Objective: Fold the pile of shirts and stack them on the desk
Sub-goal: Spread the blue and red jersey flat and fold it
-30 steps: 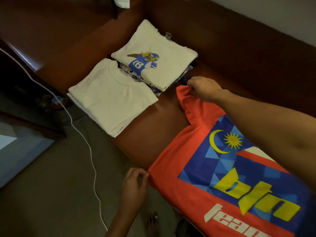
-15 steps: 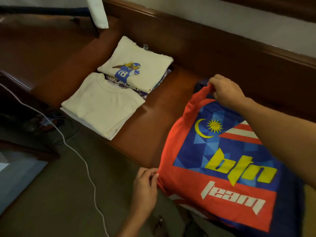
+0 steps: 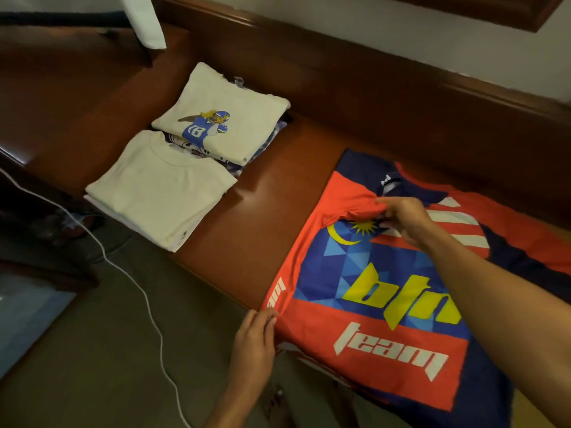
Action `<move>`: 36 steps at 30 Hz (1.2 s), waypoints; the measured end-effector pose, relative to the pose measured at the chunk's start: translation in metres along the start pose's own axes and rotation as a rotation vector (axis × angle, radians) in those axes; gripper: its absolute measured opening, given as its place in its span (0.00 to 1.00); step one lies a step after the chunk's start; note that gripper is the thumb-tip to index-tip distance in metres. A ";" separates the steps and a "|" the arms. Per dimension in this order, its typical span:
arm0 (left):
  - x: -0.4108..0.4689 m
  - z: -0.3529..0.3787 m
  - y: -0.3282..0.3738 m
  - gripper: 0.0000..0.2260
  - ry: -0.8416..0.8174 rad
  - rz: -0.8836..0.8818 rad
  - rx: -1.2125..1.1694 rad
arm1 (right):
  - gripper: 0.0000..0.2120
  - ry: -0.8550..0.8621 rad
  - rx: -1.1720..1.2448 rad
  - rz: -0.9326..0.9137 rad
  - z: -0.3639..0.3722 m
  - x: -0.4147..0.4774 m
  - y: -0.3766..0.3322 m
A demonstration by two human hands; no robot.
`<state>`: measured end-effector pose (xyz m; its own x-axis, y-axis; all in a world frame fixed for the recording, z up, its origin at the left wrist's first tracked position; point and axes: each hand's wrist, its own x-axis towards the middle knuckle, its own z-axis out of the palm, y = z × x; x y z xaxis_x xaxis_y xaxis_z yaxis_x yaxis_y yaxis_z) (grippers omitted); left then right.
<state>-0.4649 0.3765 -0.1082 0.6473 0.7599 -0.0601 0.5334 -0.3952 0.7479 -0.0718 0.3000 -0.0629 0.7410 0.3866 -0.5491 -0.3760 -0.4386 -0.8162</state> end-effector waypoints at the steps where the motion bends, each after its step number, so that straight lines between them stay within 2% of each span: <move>1: -0.001 0.002 0.002 0.09 0.020 0.000 -0.007 | 0.12 0.004 0.099 0.023 0.001 0.002 -0.001; 2: -0.001 0.003 0.004 0.09 0.038 0.001 -0.010 | 0.09 0.013 0.148 0.035 0.001 0.003 -0.004; 5: -0.003 0.004 0.017 0.09 0.106 0.013 -0.016 | 0.15 0.161 0.102 -0.050 -0.002 0.009 -0.007; 8: -0.011 0.007 0.030 0.11 0.165 0.079 -0.031 | 0.03 0.294 0.056 -0.275 -0.012 0.001 -0.011; 11: -0.026 0.019 0.035 0.11 0.143 0.132 -0.011 | 0.14 0.423 0.053 -0.289 -0.028 -0.011 -0.001; 13: -0.036 0.029 0.031 0.09 0.071 0.112 0.019 | 0.18 0.478 0.067 -0.171 -0.038 -0.008 0.016; 16: -0.045 0.042 0.028 0.09 0.012 0.059 0.059 | 0.23 0.408 0.120 0.138 -0.047 0.000 0.037; 19: -0.048 0.049 0.032 0.07 0.018 0.015 0.065 | 0.22 0.330 0.198 0.264 -0.049 0.009 0.039; 21: -0.048 0.051 0.036 0.06 0.028 -0.004 0.054 | 0.17 0.314 0.200 0.244 -0.050 0.014 0.033; 23: -0.049 0.050 0.041 0.07 0.053 0.013 0.047 | 0.14 0.323 0.177 0.145 -0.053 0.019 0.027; 26: -0.052 0.048 0.048 0.10 0.093 0.066 0.061 | 0.14 0.436 0.042 -0.056 -0.061 0.012 0.017; 29: -0.060 0.050 0.044 0.14 0.085 0.112 0.111 | 0.11 0.527 0.034 -0.150 -0.070 -0.004 0.017; 31: -0.064 0.053 0.038 0.12 0.032 0.117 0.153 | 0.11 0.557 0.000 -0.111 -0.075 -0.011 0.024; 34: -0.067 0.056 0.032 0.08 -0.034 0.066 0.166 | 0.16 0.475 -0.061 0.043 -0.079 -0.015 0.040; 36: -0.066 0.057 0.031 0.08 -0.032 0.045 0.138 | 0.19 0.450 -0.056 0.055 -0.081 -0.017 0.044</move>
<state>-0.4601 0.2850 -0.1184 0.6881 0.7237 -0.0517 0.5717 -0.4970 0.6528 -0.0558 0.2081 -0.0743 0.8934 -0.0238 -0.4487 -0.4002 -0.4962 -0.7705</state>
